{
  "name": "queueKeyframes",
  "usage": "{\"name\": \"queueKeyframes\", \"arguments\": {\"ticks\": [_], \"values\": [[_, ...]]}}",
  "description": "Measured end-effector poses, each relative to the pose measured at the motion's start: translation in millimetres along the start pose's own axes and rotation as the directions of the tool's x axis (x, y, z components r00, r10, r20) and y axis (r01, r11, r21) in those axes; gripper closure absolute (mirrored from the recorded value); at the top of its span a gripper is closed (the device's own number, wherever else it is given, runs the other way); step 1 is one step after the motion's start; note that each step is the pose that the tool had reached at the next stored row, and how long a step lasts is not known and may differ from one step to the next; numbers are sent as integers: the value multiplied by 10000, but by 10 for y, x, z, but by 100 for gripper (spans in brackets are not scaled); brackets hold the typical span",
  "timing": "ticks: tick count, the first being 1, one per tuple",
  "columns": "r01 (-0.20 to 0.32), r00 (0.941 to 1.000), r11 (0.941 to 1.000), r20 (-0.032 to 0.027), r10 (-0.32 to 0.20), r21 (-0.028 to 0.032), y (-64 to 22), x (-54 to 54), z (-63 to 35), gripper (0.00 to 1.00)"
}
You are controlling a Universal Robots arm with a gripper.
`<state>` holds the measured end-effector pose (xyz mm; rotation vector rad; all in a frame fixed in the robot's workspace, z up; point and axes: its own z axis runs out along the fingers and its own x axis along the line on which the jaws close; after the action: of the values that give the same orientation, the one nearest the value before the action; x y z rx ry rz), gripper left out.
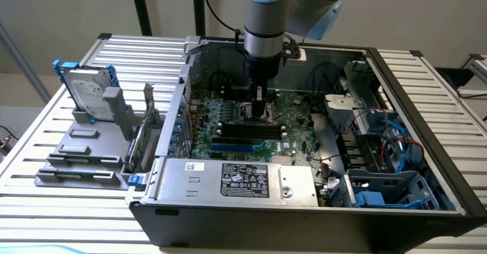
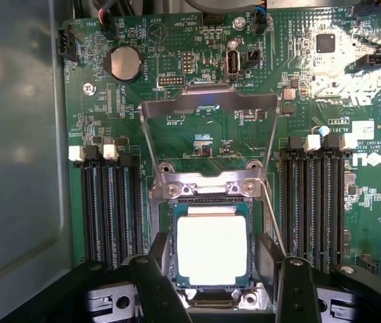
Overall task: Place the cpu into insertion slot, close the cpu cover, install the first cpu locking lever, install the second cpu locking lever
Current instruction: 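Place the cpu into insertion slot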
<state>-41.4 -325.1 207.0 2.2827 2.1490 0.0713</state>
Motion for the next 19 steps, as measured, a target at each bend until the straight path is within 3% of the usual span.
{"name": "queueKeyframes", "arguments": {"ticks": [4, 7, 11, 15, 17, 19], "values": [[-2, 10000, 10000, 0, 2, 0, -4, 0, -84, 40], [-1, 10000, 10000, -7, 1, 0, -31, -8, -122, 53], [-1, 10000, 10000, -25, 1, 2, -131, -33, -168, 64], [-2, 10000, 10000, -45, 2, 2, -278, -59, -223, 88], [-3, 10000, 10000, -54, 3, 4, -342, -66, -243, 89], [-3, 10000, 10000, -61, 3, 3, -352, -67, -246, 89]]}}
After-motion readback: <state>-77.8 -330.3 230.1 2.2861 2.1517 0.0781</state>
